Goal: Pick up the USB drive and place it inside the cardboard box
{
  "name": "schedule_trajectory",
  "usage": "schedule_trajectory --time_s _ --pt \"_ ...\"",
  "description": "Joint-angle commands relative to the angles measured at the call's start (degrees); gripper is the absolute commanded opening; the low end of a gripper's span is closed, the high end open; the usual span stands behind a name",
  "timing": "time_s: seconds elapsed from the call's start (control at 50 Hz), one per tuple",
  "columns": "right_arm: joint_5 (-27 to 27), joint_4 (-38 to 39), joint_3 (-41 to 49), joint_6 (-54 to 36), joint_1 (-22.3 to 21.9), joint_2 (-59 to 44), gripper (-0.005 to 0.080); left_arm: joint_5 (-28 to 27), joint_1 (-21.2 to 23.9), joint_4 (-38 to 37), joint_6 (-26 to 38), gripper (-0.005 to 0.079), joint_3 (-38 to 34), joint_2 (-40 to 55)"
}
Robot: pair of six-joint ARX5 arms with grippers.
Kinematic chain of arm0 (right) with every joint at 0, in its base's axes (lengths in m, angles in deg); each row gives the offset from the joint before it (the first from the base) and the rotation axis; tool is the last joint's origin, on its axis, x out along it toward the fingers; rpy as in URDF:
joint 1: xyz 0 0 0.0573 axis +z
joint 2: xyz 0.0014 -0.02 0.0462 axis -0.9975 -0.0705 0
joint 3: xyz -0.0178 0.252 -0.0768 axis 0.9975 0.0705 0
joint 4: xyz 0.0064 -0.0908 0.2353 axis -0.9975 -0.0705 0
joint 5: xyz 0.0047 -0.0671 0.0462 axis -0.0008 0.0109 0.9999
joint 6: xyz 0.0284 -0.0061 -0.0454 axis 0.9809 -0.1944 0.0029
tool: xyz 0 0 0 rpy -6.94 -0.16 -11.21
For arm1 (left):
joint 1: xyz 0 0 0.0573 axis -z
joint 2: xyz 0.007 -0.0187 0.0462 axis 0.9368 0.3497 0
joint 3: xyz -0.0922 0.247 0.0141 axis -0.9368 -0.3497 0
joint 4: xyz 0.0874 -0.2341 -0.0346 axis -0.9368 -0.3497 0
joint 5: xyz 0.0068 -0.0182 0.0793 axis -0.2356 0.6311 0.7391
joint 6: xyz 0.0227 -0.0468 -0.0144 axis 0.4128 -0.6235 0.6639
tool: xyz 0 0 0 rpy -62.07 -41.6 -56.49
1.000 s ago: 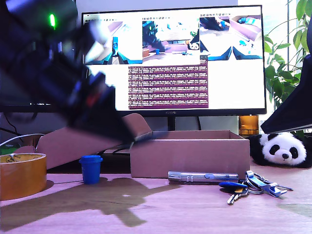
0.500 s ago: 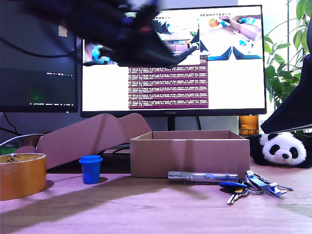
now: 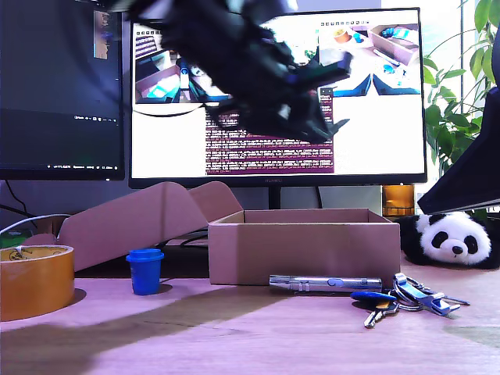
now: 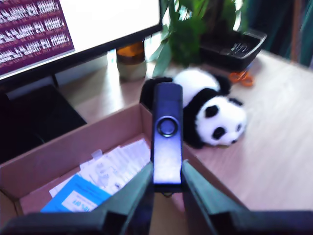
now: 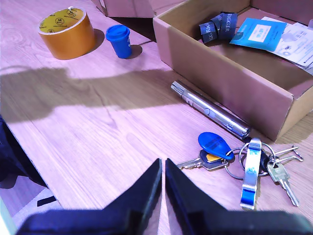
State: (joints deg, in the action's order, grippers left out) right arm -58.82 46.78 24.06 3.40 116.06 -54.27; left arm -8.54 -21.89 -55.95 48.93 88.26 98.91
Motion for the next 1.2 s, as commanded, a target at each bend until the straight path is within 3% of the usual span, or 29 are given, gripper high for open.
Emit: schedule_trajectory --time_s 0.0,0.36,0.54,0.94,1.18 --pt "-0.02 0.52 0.20 -0.13 0.24 -0.26 -0.0013 0.42 -0.09 -3.67 -0.37 0.0008 2.89 3.10" --pt "-0.04 0.57 0.20 -0.15 0.24 -0.26 -0.0013 0.52 -2.01 -25.75 -0.33 0.0009 21.22 13.92" --pt "-0.04 0.55 0.20 -0.15 0.24 -0.26 -0.0013 -2.34 -3.43 -34.80 -0.22 0.0009 25.77 17.75" --pt "-0.04 0.55 0.20 -0.13 0.24 -0.26 -0.0013 -4.37 -4.02 -40.24 -0.09 0.0011 25.94 19.45" --pt "-0.02 0.44 0.20 -0.13 0.26 -0.26 -0.0013 -4.39 -4.00 -40.83 -0.09 0.0090 25.94 19.52"
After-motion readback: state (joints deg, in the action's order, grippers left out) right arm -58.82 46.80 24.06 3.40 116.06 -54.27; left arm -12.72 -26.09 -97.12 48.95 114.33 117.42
